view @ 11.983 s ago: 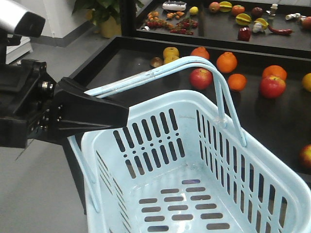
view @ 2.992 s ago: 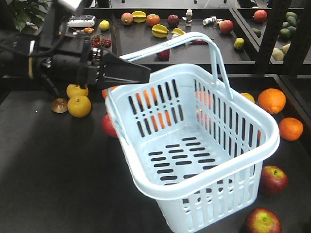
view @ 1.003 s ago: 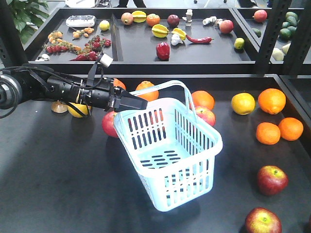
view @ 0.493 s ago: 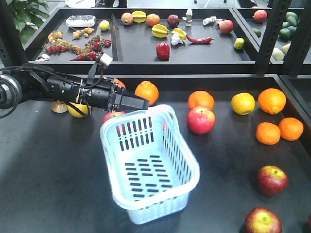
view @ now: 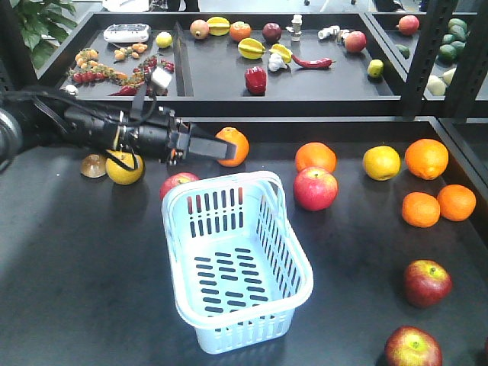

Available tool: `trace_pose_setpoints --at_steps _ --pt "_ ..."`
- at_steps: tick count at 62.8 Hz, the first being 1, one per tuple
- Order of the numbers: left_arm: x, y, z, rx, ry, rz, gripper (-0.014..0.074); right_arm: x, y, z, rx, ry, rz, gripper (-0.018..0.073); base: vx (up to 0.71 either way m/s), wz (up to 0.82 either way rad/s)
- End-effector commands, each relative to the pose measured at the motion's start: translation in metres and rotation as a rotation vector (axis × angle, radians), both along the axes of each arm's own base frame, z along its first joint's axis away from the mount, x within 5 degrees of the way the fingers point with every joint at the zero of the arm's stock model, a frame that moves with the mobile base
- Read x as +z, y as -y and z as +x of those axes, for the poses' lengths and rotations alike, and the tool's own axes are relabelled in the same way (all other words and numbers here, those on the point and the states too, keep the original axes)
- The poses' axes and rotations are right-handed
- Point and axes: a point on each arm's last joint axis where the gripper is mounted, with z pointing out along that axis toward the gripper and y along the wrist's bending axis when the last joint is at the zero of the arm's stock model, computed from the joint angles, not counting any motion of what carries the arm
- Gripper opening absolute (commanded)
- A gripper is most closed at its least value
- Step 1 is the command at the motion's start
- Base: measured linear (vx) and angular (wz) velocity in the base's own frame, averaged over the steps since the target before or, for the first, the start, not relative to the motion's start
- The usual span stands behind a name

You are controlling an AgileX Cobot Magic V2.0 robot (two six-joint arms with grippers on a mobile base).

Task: Pick three apples into basket with both arms
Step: 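Open the left gripper, release the handle and pull the arm back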

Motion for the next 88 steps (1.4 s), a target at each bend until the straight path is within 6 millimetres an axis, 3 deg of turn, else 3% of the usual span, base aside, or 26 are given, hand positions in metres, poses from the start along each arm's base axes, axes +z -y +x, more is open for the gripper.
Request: trace_pose_setpoints --at_steps 1,9,16,23,32,43,51,60,71,88 --pt "0.059 0.000 -0.034 -0.167 0.097 -0.040 0.0513 0.002 -0.002 0.000 0.019 0.065 -0.022 -0.0005 0.00 0.00" --pt "0.089 -0.004 -0.049 -0.162 0.170 -0.044 0.0479 0.002 -0.002 0.000 0.019 0.065 -0.022 -0.0005 0.00 0.00" --pt "0.114 -0.006 -0.064 -0.145 0.163 -0.055 0.0396 0.002 -0.002 0.000 0.019 0.065 -0.022 -0.0005 0.00 0.00" --pt "0.137 -0.008 -0.081 -0.133 0.176 -0.065 0.0251 0.002 -0.002 0.000 0.019 0.065 -0.022 -0.0005 0.00 0.00" --pt "0.166 -0.011 -0.106 -0.134 0.261 -0.070 -0.0006 0.002 -0.002 0.000 0.019 0.065 -0.022 -0.0005 0.00 0.00" --pt "0.188 -0.015 -0.134 -0.136 0.324 -0.074 -0.0008 0.002 -0.002 0.000 0.019 0.065 -0.022 -0.0005 0.00 0.00" --pt "0.175 -0.018 -0.158 -0.135 0.270 -0.070 -0.0008 0.002 -0.002 0.000 0.019 0.065 -0.022 -0.0005 0.00 0.00" --pt "0.142 -0.022 -0.196 -0.157 0.253 -0.051 -0.0008 0.002 -0.002 0.000 0.019 0.065 -0.022 -0.0005 0.00 0.00" --pt "0.082 -0.029 -0.235 -0.106 0.187 -0.006 -0.0008 0.002 -0.002 0.000 0.019 0.065 -0.022 -0.0005 0.00 0.00" --pt "-0.004 -0.049 -0.256 0.217 0.124 0.194 -0.0008 0.002 -0.002 0.000 0.019 0.065 -0.022 -0.0005 0.00 0.00"
